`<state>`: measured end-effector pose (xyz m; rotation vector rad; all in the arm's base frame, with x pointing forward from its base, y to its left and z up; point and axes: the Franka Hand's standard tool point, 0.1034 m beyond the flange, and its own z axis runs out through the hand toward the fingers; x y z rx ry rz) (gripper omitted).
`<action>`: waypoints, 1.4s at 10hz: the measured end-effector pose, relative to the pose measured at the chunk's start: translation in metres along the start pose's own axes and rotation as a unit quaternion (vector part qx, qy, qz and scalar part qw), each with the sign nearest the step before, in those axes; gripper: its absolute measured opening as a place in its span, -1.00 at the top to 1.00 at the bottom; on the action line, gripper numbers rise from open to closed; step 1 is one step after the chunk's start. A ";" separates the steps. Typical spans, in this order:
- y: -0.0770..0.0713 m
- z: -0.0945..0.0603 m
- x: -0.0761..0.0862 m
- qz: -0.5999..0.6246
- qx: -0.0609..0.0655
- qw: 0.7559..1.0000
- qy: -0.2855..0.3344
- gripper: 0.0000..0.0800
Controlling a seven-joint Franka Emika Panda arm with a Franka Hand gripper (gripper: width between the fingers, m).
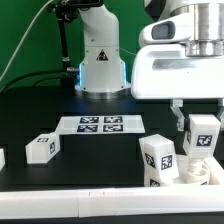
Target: Assemble stool
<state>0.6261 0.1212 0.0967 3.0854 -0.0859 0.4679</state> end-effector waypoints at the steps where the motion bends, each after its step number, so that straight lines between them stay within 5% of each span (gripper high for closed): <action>1: -0.001 0.002 -0.001 -0.001 0.000 1.000 0.000 0.16; 14: -0.003 0.008 0.008 -0.005 0.003 0.999 0.044 0.16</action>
Offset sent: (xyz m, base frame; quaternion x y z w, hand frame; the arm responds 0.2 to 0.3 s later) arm 0.0081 -0.0036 -0.0108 -0.0083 0.0104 0.0023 0.9999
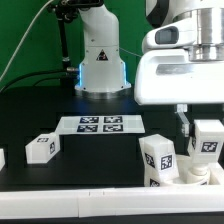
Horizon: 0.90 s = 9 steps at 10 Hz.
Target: Assemble stool
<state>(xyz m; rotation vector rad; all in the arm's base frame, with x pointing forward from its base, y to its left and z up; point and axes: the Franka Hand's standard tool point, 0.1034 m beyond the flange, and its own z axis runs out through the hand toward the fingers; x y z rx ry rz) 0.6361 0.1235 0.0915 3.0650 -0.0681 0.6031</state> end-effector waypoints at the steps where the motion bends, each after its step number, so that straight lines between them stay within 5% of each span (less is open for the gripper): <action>1: 0.000 0.002 -0.002 -0.001 0.000 1.000 0.003 0.16; 9: 0.001 0.005 -0.007 -0.006 0.004 0.999 0.038 0.16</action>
Offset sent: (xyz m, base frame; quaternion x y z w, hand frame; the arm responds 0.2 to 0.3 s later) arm 0.0007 0.0045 0.0016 -0.0028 0.0470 0.0039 0.9989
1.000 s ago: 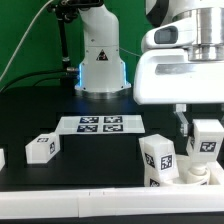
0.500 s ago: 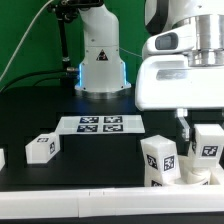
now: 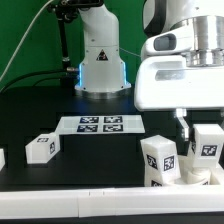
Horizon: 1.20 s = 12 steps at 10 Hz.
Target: Assemble stool
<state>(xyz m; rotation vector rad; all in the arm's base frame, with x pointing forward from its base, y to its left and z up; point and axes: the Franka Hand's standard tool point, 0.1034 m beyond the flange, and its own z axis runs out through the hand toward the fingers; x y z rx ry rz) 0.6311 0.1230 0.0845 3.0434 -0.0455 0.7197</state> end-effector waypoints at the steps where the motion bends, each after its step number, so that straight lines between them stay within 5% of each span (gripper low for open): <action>1: 0.000 0.000 0.000 0.000 0.000 1.000 0.004 0.16; 6: 0.001 0.001 -0.007 0.001 -0.004 1.000 -0.027 0.16; 12: 0.000 0.004 -0.003 0.003 0.001 1.000 0.017 0.16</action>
Offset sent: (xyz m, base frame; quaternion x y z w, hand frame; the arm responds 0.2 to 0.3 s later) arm -0.0088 -0.0038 0.0015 -0.0319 -0.0809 0.0047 0.9962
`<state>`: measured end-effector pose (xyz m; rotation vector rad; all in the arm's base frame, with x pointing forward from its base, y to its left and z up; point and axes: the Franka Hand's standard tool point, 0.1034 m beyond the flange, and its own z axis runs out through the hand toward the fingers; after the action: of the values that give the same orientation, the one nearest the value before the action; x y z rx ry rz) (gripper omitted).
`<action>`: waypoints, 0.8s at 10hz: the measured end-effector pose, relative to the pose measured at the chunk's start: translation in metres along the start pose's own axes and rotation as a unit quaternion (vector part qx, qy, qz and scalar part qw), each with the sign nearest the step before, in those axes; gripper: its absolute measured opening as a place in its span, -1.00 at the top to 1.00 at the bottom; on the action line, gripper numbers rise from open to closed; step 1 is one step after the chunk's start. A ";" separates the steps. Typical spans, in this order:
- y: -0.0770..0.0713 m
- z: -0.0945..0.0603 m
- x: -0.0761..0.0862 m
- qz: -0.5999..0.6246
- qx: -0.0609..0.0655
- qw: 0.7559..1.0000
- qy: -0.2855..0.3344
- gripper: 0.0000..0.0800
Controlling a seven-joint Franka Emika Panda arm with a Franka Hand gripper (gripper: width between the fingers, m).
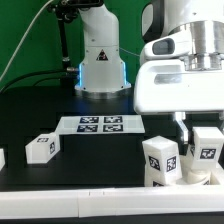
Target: Assemble stool
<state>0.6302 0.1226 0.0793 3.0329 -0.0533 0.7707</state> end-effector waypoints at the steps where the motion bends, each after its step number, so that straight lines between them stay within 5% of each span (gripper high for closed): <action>1: 0.000 0.000 0.000 0.000 0.000 1.000 0.000 0.16; 4: 0.000 0.000 0.000 0.001 0.000 1.000 0.000 0.16; 6: 0.000 0.000 0.000 0.001 0.000 1.000 0.000 -0.55; 8: 0.000 0.000 0.000 0.001 0.000 1.000 0.000 -0.60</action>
Offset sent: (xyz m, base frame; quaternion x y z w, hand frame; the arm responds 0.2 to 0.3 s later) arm 0.0000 0.0000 0.0000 0.0000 0.0000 0.0000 1.0000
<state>0.6300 0.1223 0.0789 3.0333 -0.0573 0.7695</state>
